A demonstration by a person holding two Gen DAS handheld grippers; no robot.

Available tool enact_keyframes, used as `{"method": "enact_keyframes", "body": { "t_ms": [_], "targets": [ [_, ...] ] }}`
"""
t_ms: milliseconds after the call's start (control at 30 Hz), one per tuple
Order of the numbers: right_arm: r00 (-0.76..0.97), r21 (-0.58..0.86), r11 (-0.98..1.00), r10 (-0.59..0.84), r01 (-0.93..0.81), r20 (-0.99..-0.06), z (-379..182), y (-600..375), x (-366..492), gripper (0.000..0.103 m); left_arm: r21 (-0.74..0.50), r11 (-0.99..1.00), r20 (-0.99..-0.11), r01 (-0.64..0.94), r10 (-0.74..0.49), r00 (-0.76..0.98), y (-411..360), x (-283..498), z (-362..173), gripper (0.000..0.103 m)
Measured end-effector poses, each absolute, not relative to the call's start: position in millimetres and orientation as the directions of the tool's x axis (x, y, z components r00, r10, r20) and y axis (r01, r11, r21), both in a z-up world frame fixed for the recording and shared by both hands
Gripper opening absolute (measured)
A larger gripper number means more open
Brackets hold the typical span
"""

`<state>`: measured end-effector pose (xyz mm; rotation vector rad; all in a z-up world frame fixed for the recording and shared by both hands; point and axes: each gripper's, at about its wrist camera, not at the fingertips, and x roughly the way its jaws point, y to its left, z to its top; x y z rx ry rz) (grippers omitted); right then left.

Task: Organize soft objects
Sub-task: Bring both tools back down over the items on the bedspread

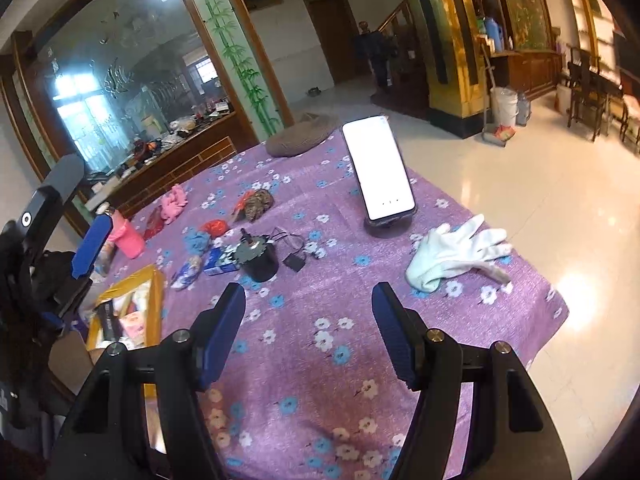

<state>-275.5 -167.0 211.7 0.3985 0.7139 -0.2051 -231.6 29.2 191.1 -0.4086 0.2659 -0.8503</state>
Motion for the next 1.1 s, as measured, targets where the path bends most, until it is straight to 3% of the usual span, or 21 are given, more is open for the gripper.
{"method": "enact_keyframes", "body": {
  "t_ms": [267, 467, 567, 700, 867, 967, 1100],
  "targets": [
    [0.750, 0.384, 0.896, 0.095, 0.222, -0.655, 187, -171, -261, 0.066, -0.350, 0.712, -0.117, 0.608, -0.678, 0.726, 73, -265, 184, 0.102],
    [0.735, 0.415, 0.910, 0.283, -0.002, -0.616, 176, -111, -181, 0.066, -0.191, 0.941, -0.212, 0.279, -0.317, 0.924, 157, -269, 170, 0.103],
    [0.703, 0.438, 0.892, 0.381, -0.109, -0.601, 172, -77, -137, 0.066, -0.157, 0.985, -0.317, 0.072, -0.119, 0.941, 204, -255, 158, 0.103],
    [0.700, 0.374, 0.905, 0.401, -0.203, -0.590, 167, -46, -89, 0.066, -0.113, 0.990, -0.408, -0.089, 0.036, 0.912, 230, -229, 154, 0.103],
    [0.694, 0.305, 0.926, 0.369, -0.221, -0.618, 145, -44, -51, 0.066, -0.065, 0.996, -0.482, -0.058, 0.019, 0.876, 192, -175, 156, 0.103],
    [0.663, 0.321, 0.926, 0.367, -0.196, -0.652, 127, -60, -30, 0.066, -0.050, 0.999, -0.559, 0.021, -0.046, 0.828, 150, -138, 144, 0.102],
    [0.628, 0.340, 0.926, 0.364, -0.164, -0.688, 108, -82, -12, 0.066, 0.021, 0.998, -0.648, 0.064, -0.035, 0.761, 107, -104, 126, 0.102]
  ]
}}
